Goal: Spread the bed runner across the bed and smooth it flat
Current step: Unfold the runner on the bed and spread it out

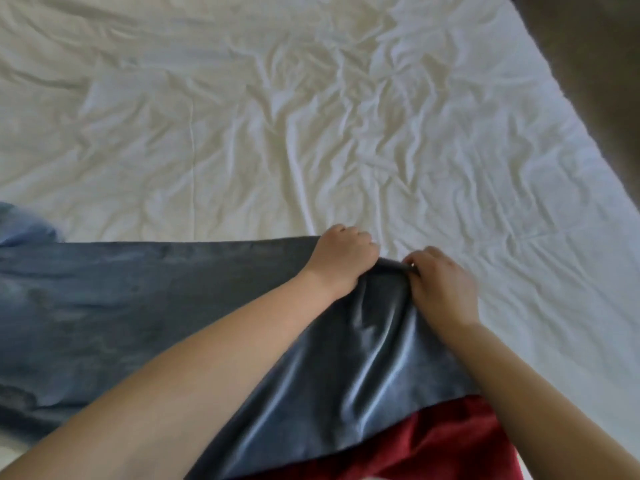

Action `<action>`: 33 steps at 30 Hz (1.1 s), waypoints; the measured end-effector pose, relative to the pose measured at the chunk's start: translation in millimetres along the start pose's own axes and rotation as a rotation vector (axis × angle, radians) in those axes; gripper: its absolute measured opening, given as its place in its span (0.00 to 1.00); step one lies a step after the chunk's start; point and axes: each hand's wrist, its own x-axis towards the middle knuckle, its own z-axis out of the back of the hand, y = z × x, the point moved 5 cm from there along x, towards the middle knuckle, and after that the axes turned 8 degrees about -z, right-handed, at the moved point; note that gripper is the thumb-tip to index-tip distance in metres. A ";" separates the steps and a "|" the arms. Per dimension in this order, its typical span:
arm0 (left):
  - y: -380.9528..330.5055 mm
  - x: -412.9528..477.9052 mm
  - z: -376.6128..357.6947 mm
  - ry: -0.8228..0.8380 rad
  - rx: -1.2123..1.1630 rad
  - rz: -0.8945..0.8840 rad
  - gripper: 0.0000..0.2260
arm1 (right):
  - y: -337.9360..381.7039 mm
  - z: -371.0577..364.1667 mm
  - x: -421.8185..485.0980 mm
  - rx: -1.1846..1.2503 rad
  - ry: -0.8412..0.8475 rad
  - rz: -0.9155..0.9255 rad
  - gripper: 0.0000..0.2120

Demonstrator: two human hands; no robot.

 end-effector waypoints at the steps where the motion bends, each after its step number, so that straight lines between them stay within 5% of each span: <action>1: 2.2 13.2 10.6 -0.040 0.020 -0.002 0.11 | -4.7 12.1 10.9 0.014 -0.055 -0.021 0.05; 6: 18.5 69.5 65.8 -0.245 0.086 0.051 0.09 | -29.8 57.9 56.2 0.090 -0.243 -0.105 0.06; 13: 11.3 100.9 46.3 -0.076 0.053 0.014 0.15 | -65.7 26.7 52.2 0.045 0.077 -0.195 0.14; 20: -40.0 96.5 4.8 -0.088 0.072 -0.318 0.14 | -106.7 5.6 9.2 -0.061 0.149 -0.346 0.19; 24: -60.0 114.8 -9.2 -0.080 0.099 -0.391 0.16 | -118.5 -10.6 -7.0 -0.007 0.239 -0.405 0.17; 33: -81.1 166.0 -8.7 0.118 0.209 -0.336 0.10 | -148.7 -2.0 -0.4 0.168 0.132 -0.436 0.06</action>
